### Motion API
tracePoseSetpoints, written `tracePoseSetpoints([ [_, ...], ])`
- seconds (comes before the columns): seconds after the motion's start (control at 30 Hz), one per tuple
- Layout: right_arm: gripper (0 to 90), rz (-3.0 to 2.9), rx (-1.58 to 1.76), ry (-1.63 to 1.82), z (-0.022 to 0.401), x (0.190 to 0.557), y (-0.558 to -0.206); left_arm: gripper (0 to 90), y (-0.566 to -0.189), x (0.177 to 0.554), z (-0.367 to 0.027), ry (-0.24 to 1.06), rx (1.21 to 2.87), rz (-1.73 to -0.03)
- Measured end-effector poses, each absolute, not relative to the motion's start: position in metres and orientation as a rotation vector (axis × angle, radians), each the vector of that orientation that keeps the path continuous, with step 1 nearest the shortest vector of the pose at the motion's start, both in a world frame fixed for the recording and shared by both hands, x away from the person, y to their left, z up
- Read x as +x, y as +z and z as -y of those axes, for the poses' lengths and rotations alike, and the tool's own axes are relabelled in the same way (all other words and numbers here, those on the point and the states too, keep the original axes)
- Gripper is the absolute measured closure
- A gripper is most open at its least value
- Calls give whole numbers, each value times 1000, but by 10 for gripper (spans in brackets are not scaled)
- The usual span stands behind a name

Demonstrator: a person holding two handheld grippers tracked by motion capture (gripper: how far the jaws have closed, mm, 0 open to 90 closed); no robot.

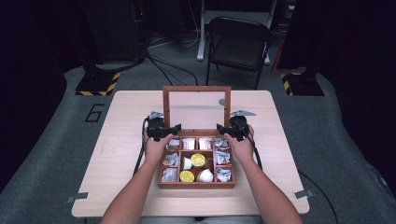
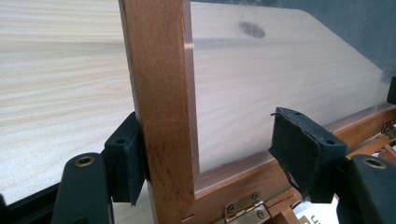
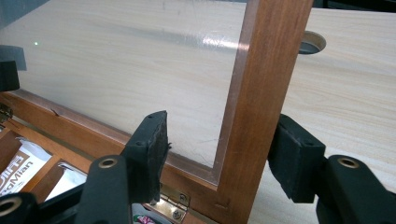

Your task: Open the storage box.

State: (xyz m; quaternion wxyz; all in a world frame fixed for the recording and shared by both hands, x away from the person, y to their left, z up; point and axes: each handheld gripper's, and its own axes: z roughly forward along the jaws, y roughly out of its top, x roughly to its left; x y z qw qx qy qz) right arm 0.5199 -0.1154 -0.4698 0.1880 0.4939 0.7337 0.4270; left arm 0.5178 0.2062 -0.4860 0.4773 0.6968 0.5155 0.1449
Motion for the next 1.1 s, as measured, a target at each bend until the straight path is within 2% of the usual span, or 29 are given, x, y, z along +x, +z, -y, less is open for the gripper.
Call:
tracePoseSetpoints([
  [1.1, 398, -2071, 1475, 1206, 116, 529, -476, 308, -495, 526, -212, 264, 1659, -1309],
])
